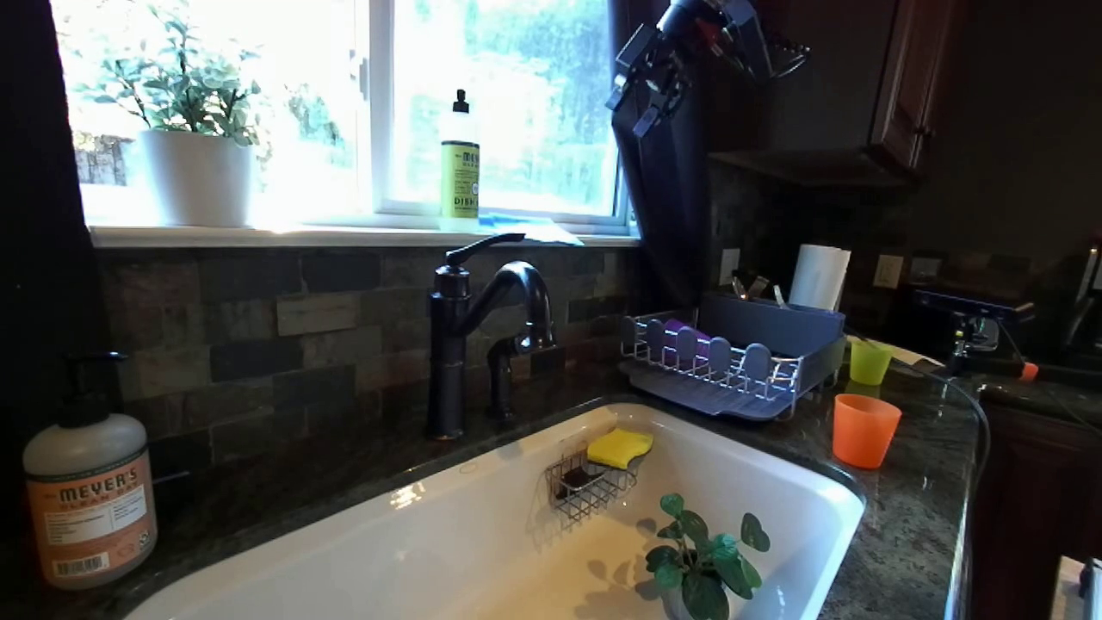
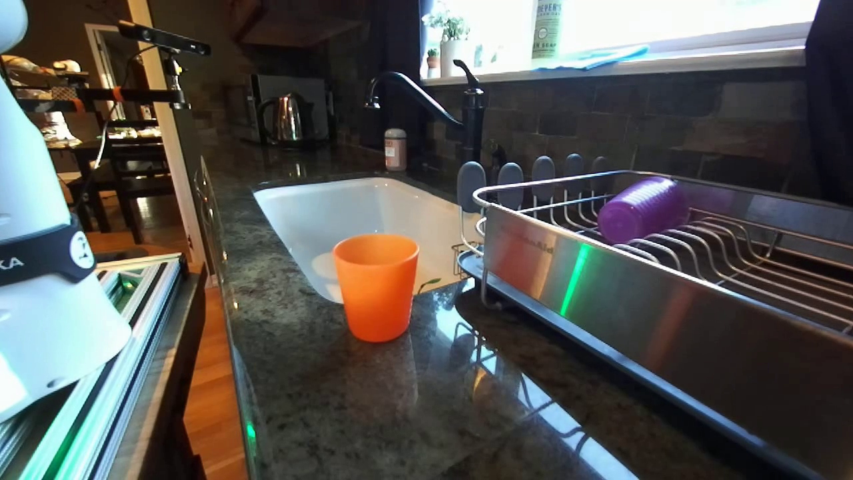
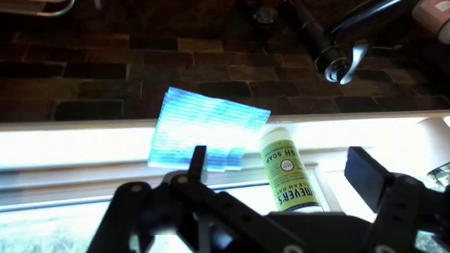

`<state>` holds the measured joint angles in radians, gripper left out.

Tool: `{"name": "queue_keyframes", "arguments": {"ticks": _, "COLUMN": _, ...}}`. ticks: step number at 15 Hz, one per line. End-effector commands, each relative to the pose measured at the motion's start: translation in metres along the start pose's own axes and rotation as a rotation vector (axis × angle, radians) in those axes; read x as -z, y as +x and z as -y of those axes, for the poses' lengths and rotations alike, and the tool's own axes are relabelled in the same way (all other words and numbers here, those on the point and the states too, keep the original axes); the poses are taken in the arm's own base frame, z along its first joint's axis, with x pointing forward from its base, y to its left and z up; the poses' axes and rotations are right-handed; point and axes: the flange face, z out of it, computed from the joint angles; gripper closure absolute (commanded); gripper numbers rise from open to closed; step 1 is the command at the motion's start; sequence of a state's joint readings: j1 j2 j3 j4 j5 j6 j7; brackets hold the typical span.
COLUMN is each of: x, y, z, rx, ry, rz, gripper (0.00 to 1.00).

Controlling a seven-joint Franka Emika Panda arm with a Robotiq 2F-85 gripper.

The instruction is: Put a cloth on the dishes tray

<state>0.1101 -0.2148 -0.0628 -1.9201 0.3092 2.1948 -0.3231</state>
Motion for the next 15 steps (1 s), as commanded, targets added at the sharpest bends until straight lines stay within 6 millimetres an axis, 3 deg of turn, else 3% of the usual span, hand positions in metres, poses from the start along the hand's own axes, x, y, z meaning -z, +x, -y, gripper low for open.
{"name": "queue_keyframes", "arguments": {"ticks": 1, "x": 0.004, "y": 0.008, "z": 0.0, "rx": 0.024, "ry": 0.005, "rz": -0.014, "gripper": 0.0}}
{"name": "queue_keyframes", "arguments": {"ticks": 6, "x": 0.004, "y": 0.02, "z": 0.001, "rx": 0.04, "ry": -0.036, "rz": -0.03, "gripper": 0.0}}
{"name": "queue_keyframes", "arguments": {"ticks": 11, "x": 0.014, "y": 0.056, "z": 0.022, "rx": 0.064, "ry": -0.107, "rz": -0.138, "gripper": 0.0}}
{"name": "queue_keyframes", "arguments": {"ticks": 15, "x": 0.011, "y": 0.075, "z": 0.035, "rx": 0.05, "ry": -0.203, "rz": -0.103, "gripper": 0.0}}
